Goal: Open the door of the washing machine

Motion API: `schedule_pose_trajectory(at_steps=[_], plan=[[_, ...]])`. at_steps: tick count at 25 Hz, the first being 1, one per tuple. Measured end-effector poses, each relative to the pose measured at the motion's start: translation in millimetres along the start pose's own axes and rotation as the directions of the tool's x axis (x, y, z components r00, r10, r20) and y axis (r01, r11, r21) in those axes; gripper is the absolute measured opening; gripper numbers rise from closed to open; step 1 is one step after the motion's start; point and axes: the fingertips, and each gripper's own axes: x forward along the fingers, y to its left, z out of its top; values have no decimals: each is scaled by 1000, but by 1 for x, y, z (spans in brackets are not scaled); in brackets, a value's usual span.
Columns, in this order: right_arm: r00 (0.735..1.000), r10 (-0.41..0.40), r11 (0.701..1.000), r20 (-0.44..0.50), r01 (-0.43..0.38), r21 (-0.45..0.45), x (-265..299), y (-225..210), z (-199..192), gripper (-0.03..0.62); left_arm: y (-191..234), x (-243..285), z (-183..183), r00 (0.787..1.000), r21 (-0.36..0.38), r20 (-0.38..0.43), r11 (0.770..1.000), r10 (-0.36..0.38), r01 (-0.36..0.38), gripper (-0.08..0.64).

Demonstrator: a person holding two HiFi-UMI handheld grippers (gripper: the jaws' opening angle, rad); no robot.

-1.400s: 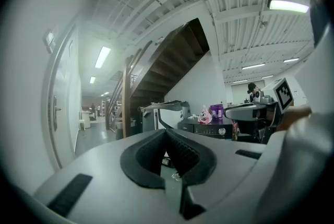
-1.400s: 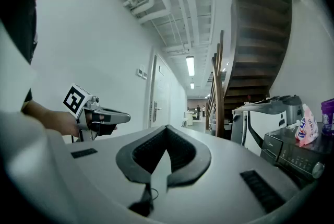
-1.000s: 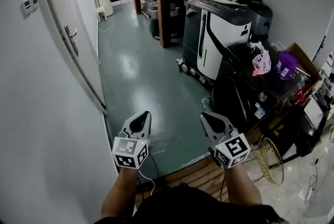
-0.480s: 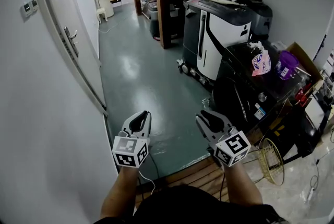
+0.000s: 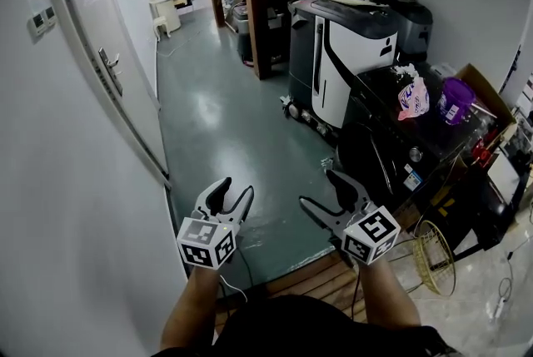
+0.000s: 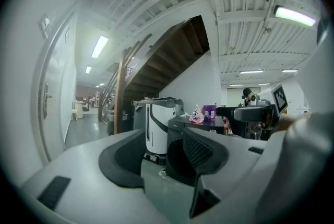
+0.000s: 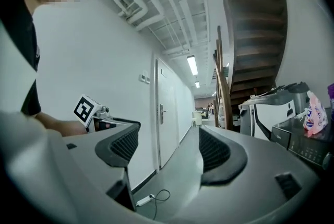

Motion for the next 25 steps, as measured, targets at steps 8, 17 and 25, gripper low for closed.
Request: schedule_pose_trajectory(at_steps=[8,17,25], plan=[[997,40,998,-63,-37,52,-15,-9,-30,483,-17,11,-14,999,-16,-18,999,-45,44,370],[995,37,998,-93,-31,60,-1,-33,-37,494,-12,48,-26,995,-42,-60,996,-75,73,413],[993,17,997,-121,-8,76,53,-83,-45,492,28,116,-37,990,-79,-88,991,-112,105,414]])
